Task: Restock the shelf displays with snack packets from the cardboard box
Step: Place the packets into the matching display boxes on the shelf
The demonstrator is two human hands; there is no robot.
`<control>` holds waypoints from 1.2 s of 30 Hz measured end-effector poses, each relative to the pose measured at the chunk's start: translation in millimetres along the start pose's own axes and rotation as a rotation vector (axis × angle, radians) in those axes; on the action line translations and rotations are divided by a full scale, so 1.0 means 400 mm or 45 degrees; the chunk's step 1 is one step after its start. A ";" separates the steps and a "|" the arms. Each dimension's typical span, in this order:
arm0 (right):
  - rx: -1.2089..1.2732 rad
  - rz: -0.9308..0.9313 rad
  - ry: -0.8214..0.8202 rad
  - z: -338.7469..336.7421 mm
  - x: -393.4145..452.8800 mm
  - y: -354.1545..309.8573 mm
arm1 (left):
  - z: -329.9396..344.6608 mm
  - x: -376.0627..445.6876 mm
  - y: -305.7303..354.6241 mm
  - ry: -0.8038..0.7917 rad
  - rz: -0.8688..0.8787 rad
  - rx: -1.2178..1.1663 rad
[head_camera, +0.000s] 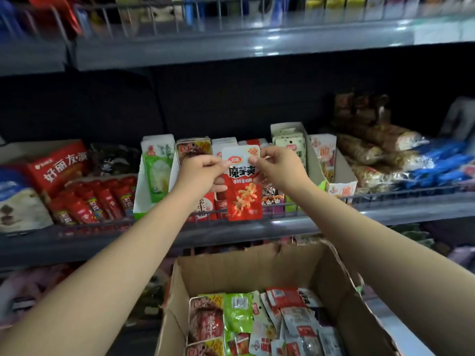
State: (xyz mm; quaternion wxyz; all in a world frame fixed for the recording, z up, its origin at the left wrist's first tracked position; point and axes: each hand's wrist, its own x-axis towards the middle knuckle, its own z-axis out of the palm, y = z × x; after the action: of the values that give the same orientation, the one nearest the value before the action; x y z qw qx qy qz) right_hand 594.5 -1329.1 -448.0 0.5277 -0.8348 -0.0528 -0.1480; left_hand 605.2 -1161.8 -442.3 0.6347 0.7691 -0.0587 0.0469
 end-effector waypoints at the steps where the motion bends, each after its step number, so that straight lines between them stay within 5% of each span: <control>1: -0.003 -0.014 0.014 0.003 0.020 -0.004 | -0.001 0.017 0.009 0.025 0.014 0.008; 16: 0.073 -0.003 0.126 0.088 0.229 0.004 | -0.021 0.245 0.000 0.199 -0.035 0.015; 36: -0.255 0.090 0.066 0.139 0.283 0.126 | -0.001 0.315 -0.123 0.246 0.035 0.614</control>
State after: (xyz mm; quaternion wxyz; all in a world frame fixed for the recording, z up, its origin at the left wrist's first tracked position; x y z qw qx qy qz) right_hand 725.2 -1309.1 -479.6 0.4477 -0.8805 0.0053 -0.1556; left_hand 737.1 -1155.8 -471.7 0.4349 0.8893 0.0047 0.1416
